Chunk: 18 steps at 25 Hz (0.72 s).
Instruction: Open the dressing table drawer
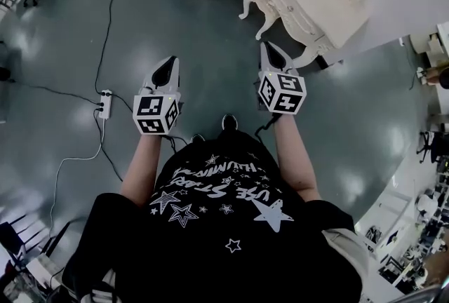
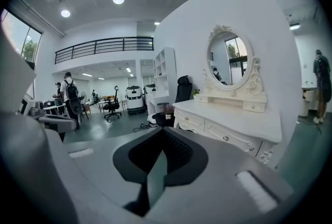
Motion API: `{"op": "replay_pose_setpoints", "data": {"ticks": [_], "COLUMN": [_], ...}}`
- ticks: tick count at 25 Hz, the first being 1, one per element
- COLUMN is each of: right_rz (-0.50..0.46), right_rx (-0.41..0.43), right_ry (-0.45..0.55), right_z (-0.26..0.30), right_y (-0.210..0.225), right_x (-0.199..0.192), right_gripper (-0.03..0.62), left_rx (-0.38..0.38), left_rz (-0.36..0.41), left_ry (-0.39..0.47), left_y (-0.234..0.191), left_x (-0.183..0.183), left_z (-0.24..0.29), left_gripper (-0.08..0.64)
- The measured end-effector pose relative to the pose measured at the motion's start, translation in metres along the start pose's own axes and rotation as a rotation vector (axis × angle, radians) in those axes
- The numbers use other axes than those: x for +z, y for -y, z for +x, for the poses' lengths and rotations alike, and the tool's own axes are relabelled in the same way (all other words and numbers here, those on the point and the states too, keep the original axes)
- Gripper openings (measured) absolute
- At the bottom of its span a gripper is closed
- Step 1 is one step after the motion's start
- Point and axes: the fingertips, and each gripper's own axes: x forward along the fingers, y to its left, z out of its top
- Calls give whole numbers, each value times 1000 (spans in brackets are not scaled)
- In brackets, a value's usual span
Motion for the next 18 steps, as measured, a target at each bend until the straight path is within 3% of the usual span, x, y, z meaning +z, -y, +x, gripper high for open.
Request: {"op": "replay_pose_setpoints", "data": {"ticks": [6, 9, 12, 18], "right_rz": [18, 30, 38, 50], "right_rx": [-5, -4, -8, 7], "right_ry": [42, 29, 6, 2], "right_z": [5, 13, 26, 76], "right_y": [-26, -32, -33, -23], "right_x": [0, 0, -5, 3], "right_gripper": [31, 141, 205, 232], "left_rx": [-2, 6, 11, 28], "left_rz": [10, 6, -5, -12], "left_ry": [15, 25, 17, 2], "left_y": [-30, -45, -56, -76], "left_x": [-4, -1, -4, -2], "left_z": [-17, -19, -16, 17], "left_gripper": [0, 1, 0, 0]}}
